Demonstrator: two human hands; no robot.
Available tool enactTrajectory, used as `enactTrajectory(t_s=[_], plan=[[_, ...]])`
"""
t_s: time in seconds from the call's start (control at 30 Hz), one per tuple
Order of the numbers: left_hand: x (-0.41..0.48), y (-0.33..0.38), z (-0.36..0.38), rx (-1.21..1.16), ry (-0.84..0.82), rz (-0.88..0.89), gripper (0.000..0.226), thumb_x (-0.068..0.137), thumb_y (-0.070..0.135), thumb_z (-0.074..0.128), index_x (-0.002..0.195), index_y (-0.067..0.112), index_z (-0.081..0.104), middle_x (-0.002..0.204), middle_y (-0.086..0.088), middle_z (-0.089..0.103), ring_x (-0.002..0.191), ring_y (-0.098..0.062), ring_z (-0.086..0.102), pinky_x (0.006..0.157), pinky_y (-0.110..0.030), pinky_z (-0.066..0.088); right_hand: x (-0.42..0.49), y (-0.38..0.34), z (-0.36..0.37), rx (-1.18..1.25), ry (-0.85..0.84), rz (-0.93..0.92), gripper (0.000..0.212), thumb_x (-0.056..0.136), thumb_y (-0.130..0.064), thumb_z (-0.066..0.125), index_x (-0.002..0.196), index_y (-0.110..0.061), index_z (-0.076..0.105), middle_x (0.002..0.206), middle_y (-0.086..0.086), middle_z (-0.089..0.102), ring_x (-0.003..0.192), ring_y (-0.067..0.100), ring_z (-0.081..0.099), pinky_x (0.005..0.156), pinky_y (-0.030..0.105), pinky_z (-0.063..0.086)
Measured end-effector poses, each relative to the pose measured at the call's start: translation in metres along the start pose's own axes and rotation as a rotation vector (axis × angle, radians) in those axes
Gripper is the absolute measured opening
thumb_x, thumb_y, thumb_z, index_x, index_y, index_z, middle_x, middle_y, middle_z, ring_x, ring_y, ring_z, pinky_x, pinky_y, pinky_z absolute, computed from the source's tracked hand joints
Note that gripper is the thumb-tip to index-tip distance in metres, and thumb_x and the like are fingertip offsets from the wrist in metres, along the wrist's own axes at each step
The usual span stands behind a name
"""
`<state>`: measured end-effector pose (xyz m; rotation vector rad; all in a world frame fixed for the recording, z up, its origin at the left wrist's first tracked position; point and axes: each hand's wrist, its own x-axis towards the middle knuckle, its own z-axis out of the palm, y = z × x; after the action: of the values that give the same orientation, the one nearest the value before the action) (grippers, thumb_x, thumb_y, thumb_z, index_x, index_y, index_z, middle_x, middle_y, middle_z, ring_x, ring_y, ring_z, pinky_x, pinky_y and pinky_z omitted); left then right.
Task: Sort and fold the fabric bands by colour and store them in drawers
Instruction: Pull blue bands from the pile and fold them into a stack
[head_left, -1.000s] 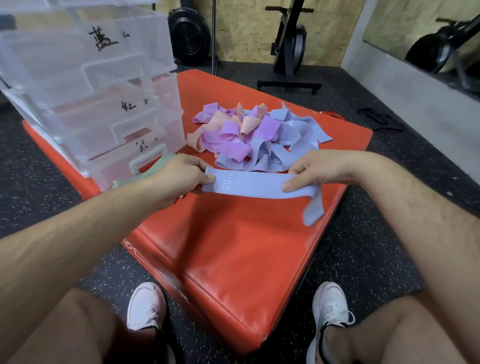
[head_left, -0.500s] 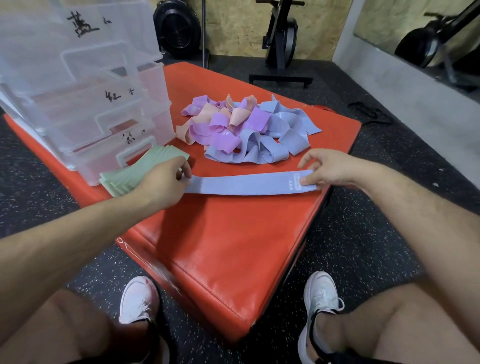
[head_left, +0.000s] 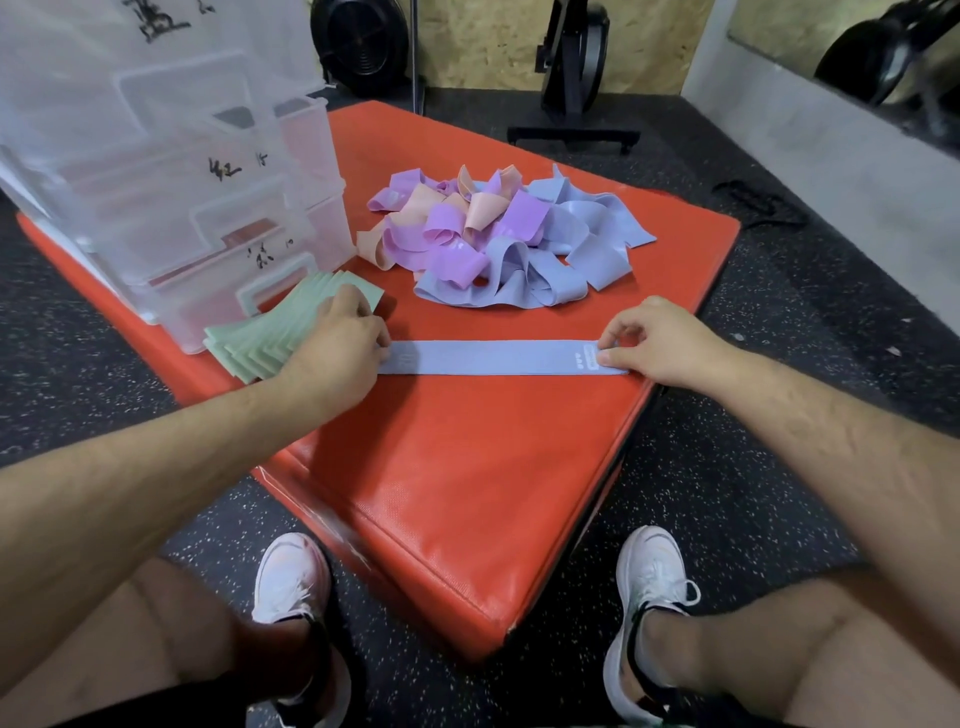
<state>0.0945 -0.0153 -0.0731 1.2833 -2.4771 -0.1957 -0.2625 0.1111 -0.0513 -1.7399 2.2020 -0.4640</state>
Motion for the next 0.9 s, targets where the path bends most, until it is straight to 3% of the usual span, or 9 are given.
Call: enactTrajectory(t_s=[0.3,0.4,0.53,0.63,0.73,0.83,0.9], plan=[[0.006,0.009,-0.009,0.036,-0.132,0.064,0.015,0.085,0.004,0.055,0.091,0.010,0.067,0.100,-0.008,0.056,0.091,-0.031,0.060,0.080,-0.040,0.049,-0.003,-0.015,-0.007,-0.125,-0.063,-0.034,0.008,0.084,-0.028,0.077,0.083,-0.025,0.070,0.079,-0.008,0.064,0.075,0.013,0.060,0.064,0.028,0.042],[0.015,0.022,-0.012,0.039,-0.104,0.101,0.014,0.084,0.006,0.056,0.087,0.009,0.069,0.096,-0.011,0.058,0.088,-0.033,0.060,0.078,-0.042,0.051,0.004,-0.026,-0.011,-0.182,-0.030,-0.092,0.007,0.085,-0.030,0.074,0.082,-0.025,0.070,0.079,-0.009,0.063,0.078,0.013,0.059,0.066,0.030,0.045],[0.042,0.046,-0.011,-0.023,-0.027,0.146,0.013,0.087,0.014,0.060,0.091,0.007,0.071,0.095,-0.014,0.058,0.090,-0.032,0.059,0.083,-0.041,0.048,0.017,-0.050,-0.016,-0.056,0.083,-0.150,0.008,0.089,-0.028,0.070,0.088,-0.020,0.071,0.082,-0.007,0.064,0.076,0.012,0.057,0.071,0.031,0.047],[0.069,0.061,-0.004,-0.080,0.004,0.156,0.019,0.087,0.016,0.062,0.102,0.007,0.070,0.102,-0.015,0.059,0.094,-0.033,0.059,0.085,-0.036,0.046,0.039,-0.062,-0.014,-0.050,0.135,-0.163,0.008,0.092,-0.026,0.065,0.095,-0.022,0.072,0.102,-0.002,0.061,0.089,0.014,0.054,0.083,0.035,0.049],[0.090,0.072,0.008,-0.110,-0.001,0.196,0.017,0.085,0.016,0.061,0.098,0.011,0.071,0.096,-0.012,0.058,0.095,-0.033,0.057,0.079,-0.032,0.045,0.060,-0.069,-0.008,-0.057,0.116,-0.176,0.019,0.092,-0.026,0.062,0.109,-0.027,0.073,0.124,-0.001,0.055,0.108,0.019,0.054,0.099,0.038,0.045],[0.103,0.080,0.015,-0.108,-0.019,0.185,0.025,0.081,0.024,0.054,0.099,0.016,0.071,0.095,-0.008,0.057,0.094,-0.032,0.056,0.079,-0.041,0.051,0.076,-0.077,-0.002,-0.120,0.066,-0.194,0.033,0.095,-0.031,0.059,0.127,-0.031,0.067,0.148,-0.004,0.046,0.134,0.028,0.041,0.114,0.040,0.033],[0.110,0.084,0.015,-0.104,-0.066,0.148,0.039,0.075,0.029,0.048,0.105,0.015,0.070,0.100,-0.009,0.057,0.097,-0.034,0.056,0.081,-0.045,0.052,0.083,-0.081,0.000,-0.165,0.039,-0.191,0.041,0.096,-0.030,0.057,0.137,-0.026,0.059,0.150,-0.004,0.045,0.134,0.032,0.039,0.114,0.043,0.033]])
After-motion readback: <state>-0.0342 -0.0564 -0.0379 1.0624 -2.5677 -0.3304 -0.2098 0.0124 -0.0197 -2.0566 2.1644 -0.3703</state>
